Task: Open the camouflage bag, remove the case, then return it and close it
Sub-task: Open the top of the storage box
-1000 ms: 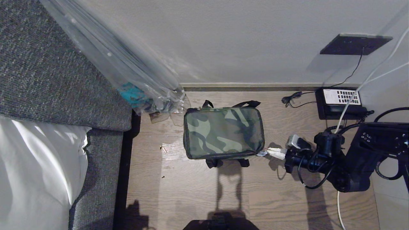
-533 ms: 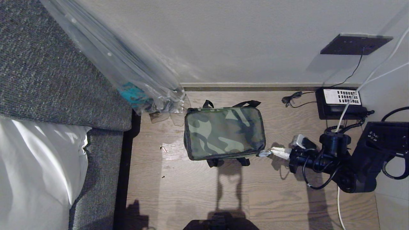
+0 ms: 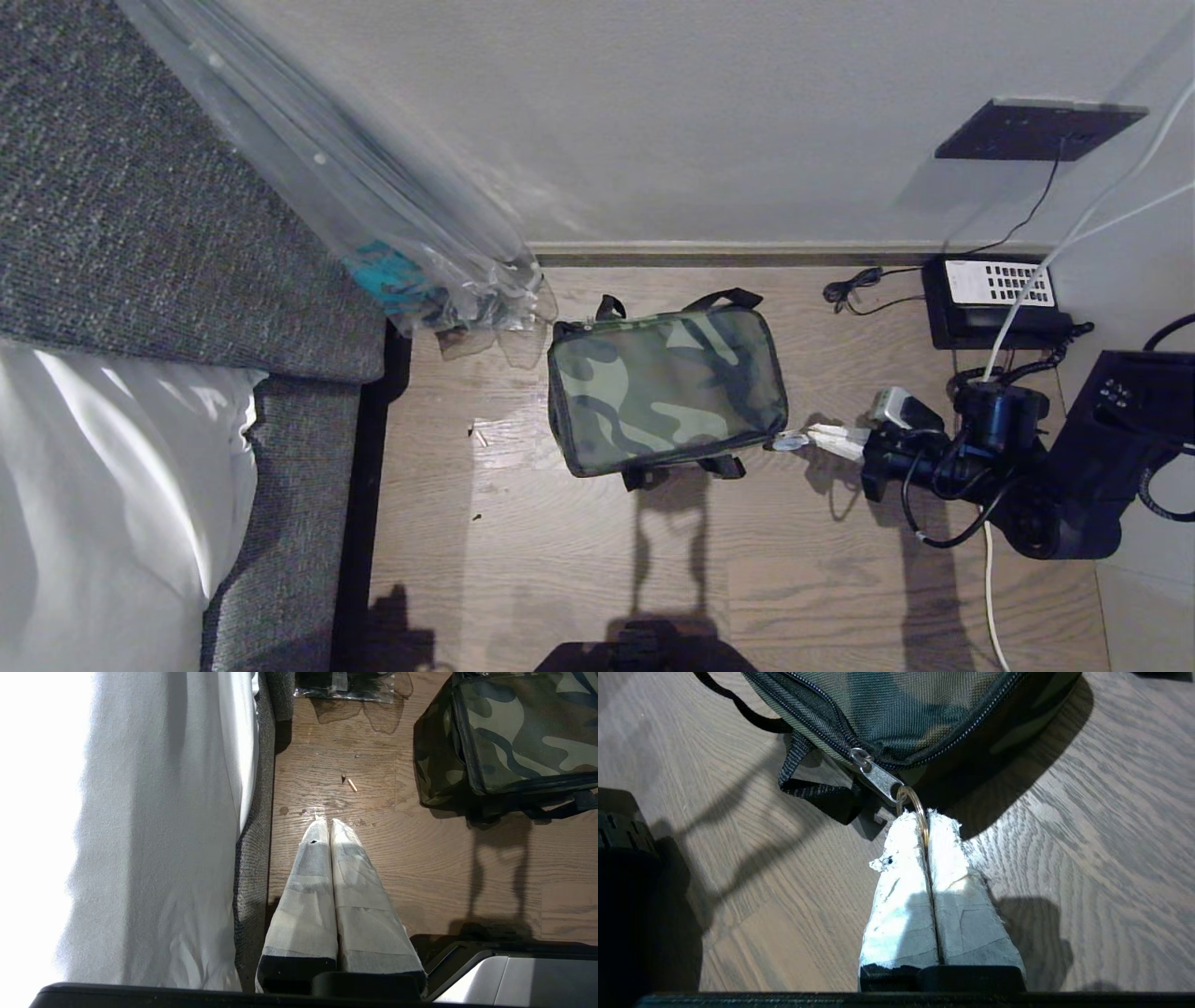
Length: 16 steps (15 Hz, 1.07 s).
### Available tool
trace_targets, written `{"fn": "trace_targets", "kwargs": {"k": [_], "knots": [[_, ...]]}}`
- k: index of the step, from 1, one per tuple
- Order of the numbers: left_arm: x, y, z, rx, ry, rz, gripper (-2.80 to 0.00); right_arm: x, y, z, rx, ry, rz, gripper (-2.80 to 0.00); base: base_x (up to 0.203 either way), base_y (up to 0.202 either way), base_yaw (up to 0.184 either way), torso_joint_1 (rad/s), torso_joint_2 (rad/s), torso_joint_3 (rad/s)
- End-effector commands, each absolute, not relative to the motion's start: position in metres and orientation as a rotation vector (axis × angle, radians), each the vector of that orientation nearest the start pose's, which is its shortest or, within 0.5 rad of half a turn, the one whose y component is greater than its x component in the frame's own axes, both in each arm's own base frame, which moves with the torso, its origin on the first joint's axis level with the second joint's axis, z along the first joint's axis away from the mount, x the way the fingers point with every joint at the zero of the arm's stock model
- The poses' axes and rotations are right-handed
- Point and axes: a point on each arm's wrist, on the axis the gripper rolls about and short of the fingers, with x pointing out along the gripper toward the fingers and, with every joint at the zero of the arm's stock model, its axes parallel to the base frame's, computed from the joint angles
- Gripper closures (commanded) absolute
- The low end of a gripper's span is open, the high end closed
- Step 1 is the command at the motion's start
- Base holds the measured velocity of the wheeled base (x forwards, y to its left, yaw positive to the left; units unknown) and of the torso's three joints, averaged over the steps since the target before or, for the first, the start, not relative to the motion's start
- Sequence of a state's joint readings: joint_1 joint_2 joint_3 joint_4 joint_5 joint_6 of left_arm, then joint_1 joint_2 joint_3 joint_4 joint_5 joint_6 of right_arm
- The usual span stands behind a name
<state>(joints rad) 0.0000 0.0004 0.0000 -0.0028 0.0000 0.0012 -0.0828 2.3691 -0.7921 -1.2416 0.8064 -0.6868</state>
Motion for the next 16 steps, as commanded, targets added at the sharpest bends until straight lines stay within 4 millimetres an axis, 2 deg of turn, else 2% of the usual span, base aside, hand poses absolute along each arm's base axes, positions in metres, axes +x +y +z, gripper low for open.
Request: {"fn": "trace_targets", "kwargs": {"k": [1,5,8,16], "knots": [[-0.023,0.0,0.076,0.0,-0.003,0.0,0.0,0.379,-0.017,0.003,-0.508,0.047,0.787,0.0,0.0,0.0,0.0,0.0,0.0,0.0],[-0.023,0.0,0.076,0.001,-0.003,0.0,0.0,0.367,-0.011,0.002,-0.479,0.087,0.824,0.0,0.0,0.0,0.0,0.0,0.0,0.0],[-0.023,0.0,0.076,0.0,-0.003,0.0,0.0,0.355,0.011,-0.003,-0.436,0.122,0.925,0.0,0.0,0.0,0.0,0.0,0.0,0.0],[-0.023,0.0,0.076,0.0,-0.003,0.0,0.0,0.347,0.075,0.002,-0.427,0.099,1.096,0.0,0.0,0.0,0.0,0.0,0.0,0.0]]}}
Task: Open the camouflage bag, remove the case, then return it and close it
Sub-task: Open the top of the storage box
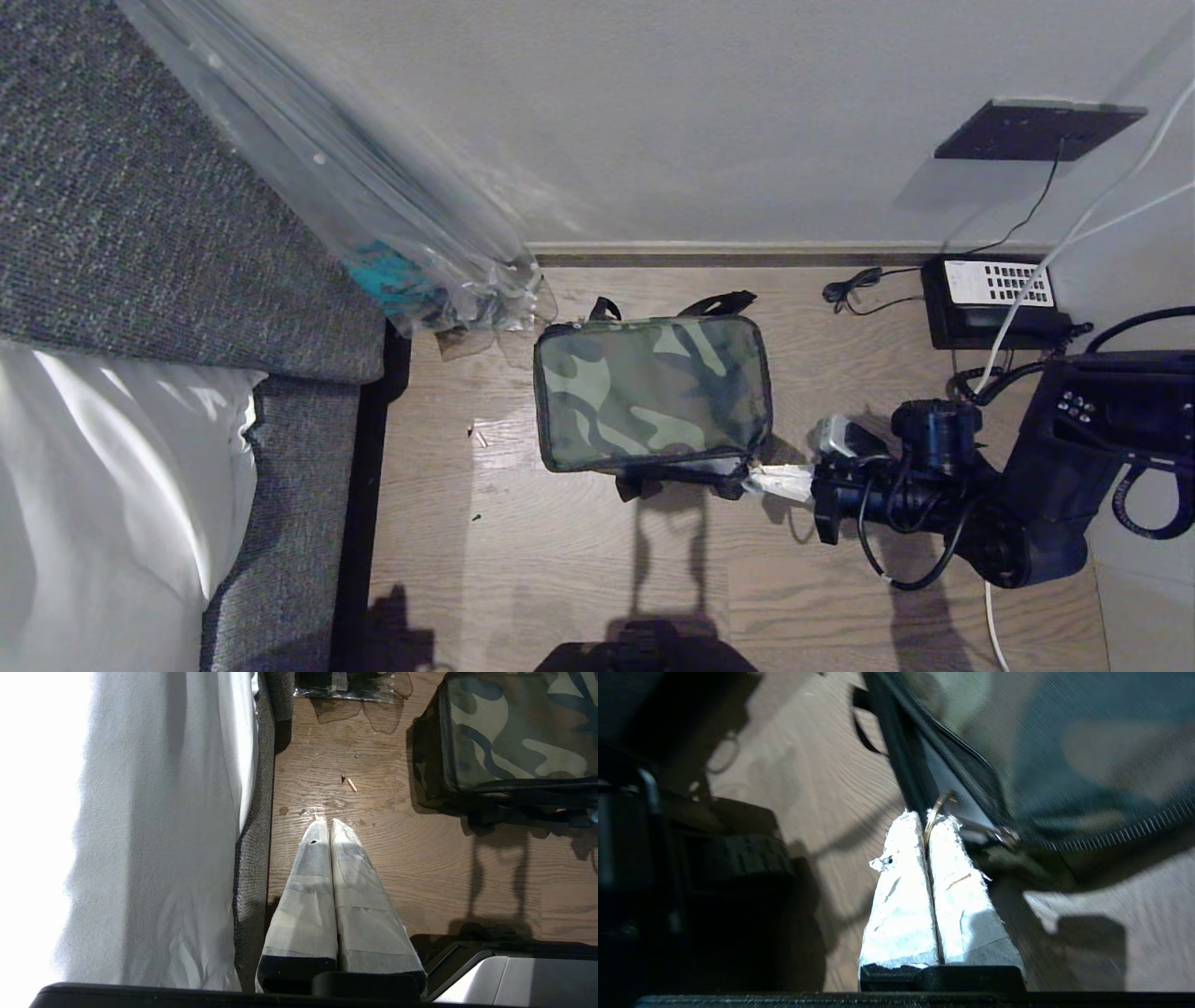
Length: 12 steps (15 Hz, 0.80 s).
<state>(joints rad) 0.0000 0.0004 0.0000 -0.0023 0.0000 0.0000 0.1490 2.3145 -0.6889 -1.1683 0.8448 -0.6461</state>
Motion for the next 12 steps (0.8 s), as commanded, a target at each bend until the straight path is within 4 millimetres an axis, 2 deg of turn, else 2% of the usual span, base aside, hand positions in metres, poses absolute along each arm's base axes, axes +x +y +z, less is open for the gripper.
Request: {"fn": "trace_targets", "kwargs": {"k": [1,5,7,9,12], "knots": [[-0.023,0.0,0.076,0.0,-0.003,0.0,0.0,0.346,0.081,0.002,-0.428,0.093,1.11,0.0,0.0,0.0,0.0,0.0,0.0,0.0],[-0.023,0.0,0.076,0.0,-0.003,0.0,0.0,0.346,0.113,0.006,-0.419,0.074,1.157,0.0,0.0,0.0,0.0,0.0,0.0,0.0],[-0.023,0.0,0.076,0.001,-0.003,0.0,0.0,0.35,0.118,0.007,-0.401,0.075,1.138,0.0,0.0,0.0,0.0,0.0,0.0,0.0],[-0.023,0.0,0.076,0.001,-0.003,0.001,0.0,0.351,0.107,0.006,-0.397,0.092,1.101,0.0,0.0,0.0,0.0,0.0,0.0,0.0],[-0.023,0.0,0.076,0.002,-0.003,0.0,0.0,0.355,0.071,0.007,-0.384,0.129,1.011,0.0,0.0,0.0,0.0,0.0,0.0,0.0]]}}
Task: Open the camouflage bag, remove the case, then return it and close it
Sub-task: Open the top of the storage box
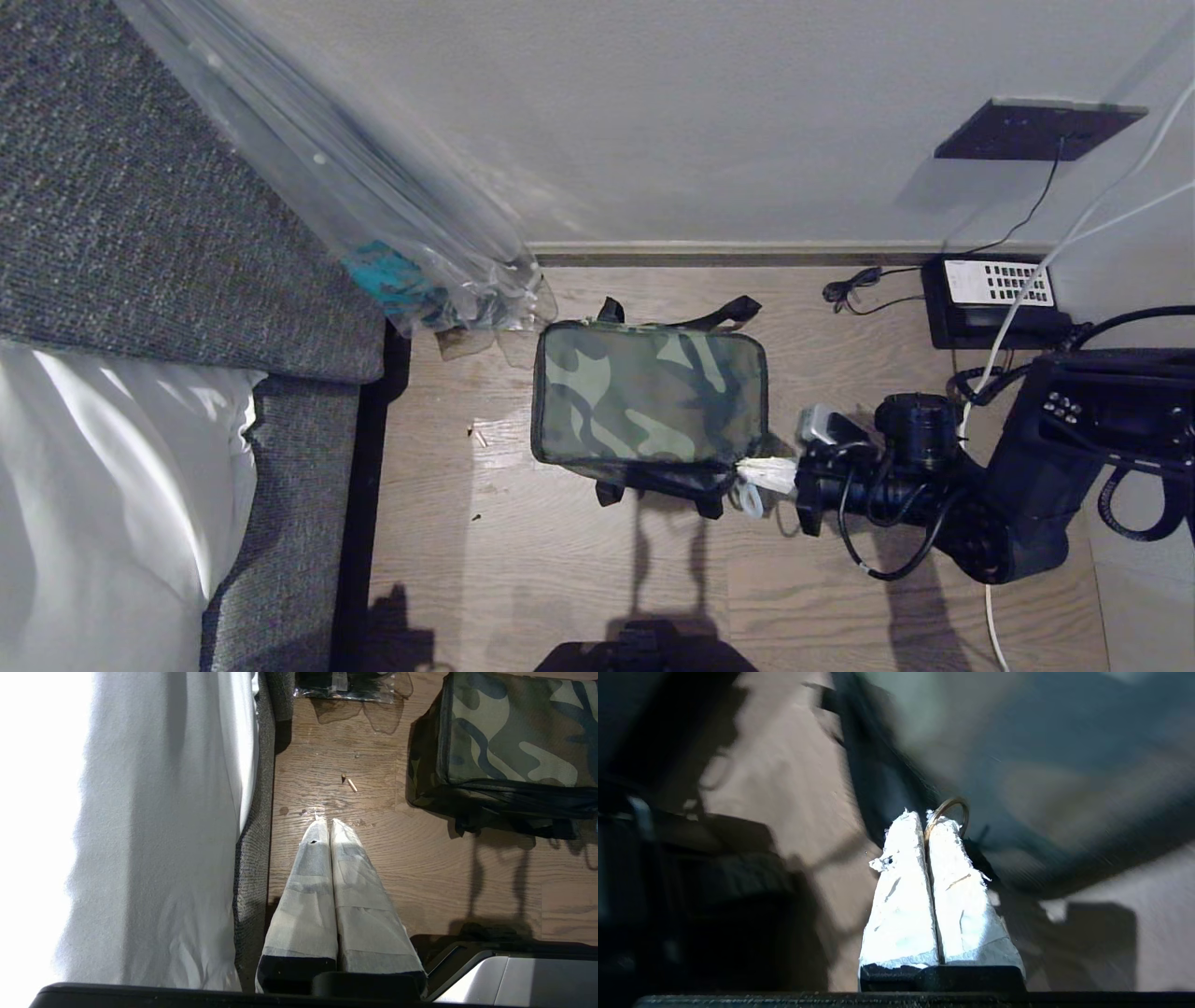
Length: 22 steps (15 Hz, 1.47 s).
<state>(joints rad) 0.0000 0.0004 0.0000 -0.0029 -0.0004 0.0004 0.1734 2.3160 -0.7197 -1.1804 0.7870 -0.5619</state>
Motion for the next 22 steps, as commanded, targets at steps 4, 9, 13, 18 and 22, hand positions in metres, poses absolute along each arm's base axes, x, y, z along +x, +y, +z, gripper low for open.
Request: {"fn": "trace_targets", "kwargs": {"k": [4,9,13,18,22], "knots": [[-0.023,0.0,0.076,0.0,-0.003,0.0,0.0,0.36,0.042,0.003,-0.377,0.149,0.933,0.0,0.0,0.0,0.0,0.0,0.0,0.0],[-0.023,0.0,0.076,0.001,-0.003,0.0,0.0,0.372,0.018,0.0,-0.375,0.158,0.868,0.0,0.0,0.0,0.0,0.0,0.0,0.0],[-0.023,0.0,0.076,0.0,-0.003,0.0,0.0,0.384,-0.005,0.001,-0.399,0.136,0.805,0.0,0.0,0.0,0.0,0.0,0.0,0.0],[-0.023,0.0,0.076,0.001,-0.003,0.0,0.0,0.383,-0.013,-0.001,-0.379,0.168,0.786,0.0,0.0,0.0,0.0,0.0,0.0,0.0],[-0.023,0.0,0.076,0.002,-0.003,0.0,0.0,0.362,-0.009,0.0,-0.303,0.335,0.837,0.0,0.0,0.0,0.0,0.0,0.0,0.0]]}}
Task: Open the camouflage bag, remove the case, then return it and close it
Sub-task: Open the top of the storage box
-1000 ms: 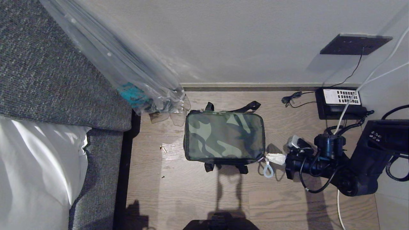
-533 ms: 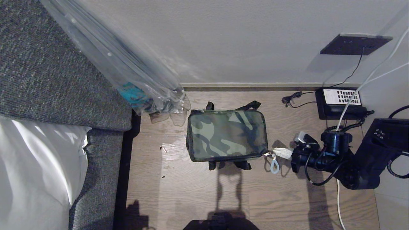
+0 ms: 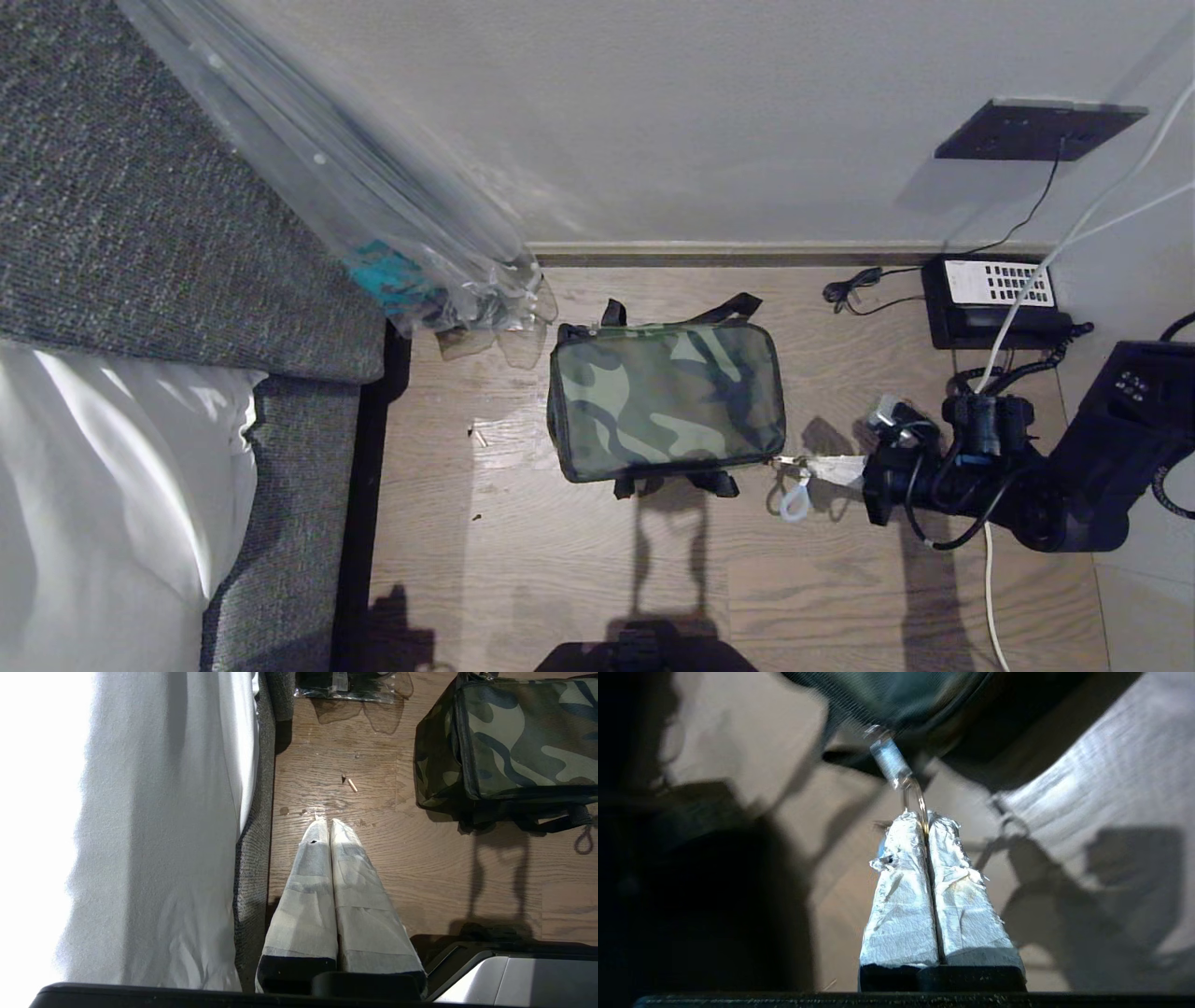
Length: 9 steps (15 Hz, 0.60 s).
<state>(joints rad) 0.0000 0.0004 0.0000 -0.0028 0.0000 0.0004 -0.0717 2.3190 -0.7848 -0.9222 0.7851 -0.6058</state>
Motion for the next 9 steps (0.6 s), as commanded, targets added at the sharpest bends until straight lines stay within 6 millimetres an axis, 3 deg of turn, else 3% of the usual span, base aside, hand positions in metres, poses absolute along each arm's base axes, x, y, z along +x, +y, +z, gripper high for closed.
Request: {"fn": "trace_targets", "kwargs": {"k": [1,5,9], "knots": [[-0.023,0.0,0.076,0.001,-0.003,0.002,0.0,0.356,-0.009,0.002,-0.313,0.357,0.854,0.0,0.0,0.0,0.0,0.0,0.0,0.0],[-0.023,0.0,0.076,0.0,-0.003,0.001,0.0,0.343,-0.001,0.01,-0.333,0.372,0.862,0.0,0.0,0.0,0.0,0.0,0.0,0.0],[-0.023,0.0,0.076,0.002,-0.003,0.0,0.0,0.353,0.012,0.021,-0.14,0.412,0.783,0.0,0.0,0.0,0.0,0.0,0.0,0.0]]}}
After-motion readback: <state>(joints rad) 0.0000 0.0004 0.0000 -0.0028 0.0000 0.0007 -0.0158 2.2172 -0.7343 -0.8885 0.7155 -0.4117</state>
